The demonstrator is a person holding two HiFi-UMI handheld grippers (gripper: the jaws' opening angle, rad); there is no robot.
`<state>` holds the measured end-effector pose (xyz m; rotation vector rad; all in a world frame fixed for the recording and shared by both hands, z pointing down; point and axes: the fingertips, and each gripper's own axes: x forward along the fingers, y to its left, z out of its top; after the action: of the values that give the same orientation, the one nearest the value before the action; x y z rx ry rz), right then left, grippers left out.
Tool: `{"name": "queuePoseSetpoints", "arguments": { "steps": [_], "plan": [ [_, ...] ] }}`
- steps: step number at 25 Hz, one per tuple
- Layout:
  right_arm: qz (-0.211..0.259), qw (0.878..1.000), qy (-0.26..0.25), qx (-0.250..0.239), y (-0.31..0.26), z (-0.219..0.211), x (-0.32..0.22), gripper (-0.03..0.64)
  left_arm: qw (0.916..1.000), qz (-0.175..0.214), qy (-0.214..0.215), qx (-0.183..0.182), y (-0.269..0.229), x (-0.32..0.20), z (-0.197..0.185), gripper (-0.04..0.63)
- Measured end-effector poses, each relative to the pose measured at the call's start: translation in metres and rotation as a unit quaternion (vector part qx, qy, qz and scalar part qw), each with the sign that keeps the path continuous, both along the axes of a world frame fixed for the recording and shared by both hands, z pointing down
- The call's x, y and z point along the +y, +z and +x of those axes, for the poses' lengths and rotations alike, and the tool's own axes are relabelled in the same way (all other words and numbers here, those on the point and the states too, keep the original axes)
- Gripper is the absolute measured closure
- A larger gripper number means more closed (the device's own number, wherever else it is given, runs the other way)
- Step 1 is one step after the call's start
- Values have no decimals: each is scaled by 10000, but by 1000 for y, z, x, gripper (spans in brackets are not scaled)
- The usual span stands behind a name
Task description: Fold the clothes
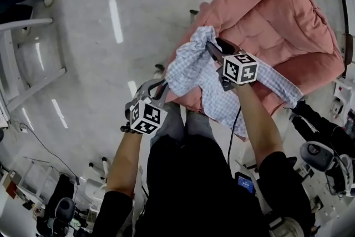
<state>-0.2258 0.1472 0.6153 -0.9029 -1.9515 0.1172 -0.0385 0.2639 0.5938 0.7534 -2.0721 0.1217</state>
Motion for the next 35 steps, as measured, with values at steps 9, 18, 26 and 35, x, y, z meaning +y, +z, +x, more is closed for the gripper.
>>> {"name": "queuePoseSetpoints", "arguments": {
  "steps": [9, 18, 26, 35],
  "plan": [
    [-302, 9993, 212, 98, -27, -1, -4, 561, 9998, -83, -188, -29, -4, 1, -3, 545],
    [-382, 9967, -629, -343, -104, -15, 8, 569, 9996, -5, -276, -115, -42, -20, 0, 554],
    [-503, 9861, -1445, -644, -146, -15, 104, 569, 9956, 72, -928, -137, -83, 22, 16, 555],
    [-568, 9829, -1654, -578, -143, 2, 194, 572, 9860, 339, -1635, -3, -97, 98, 38, 557]
  ]
}}
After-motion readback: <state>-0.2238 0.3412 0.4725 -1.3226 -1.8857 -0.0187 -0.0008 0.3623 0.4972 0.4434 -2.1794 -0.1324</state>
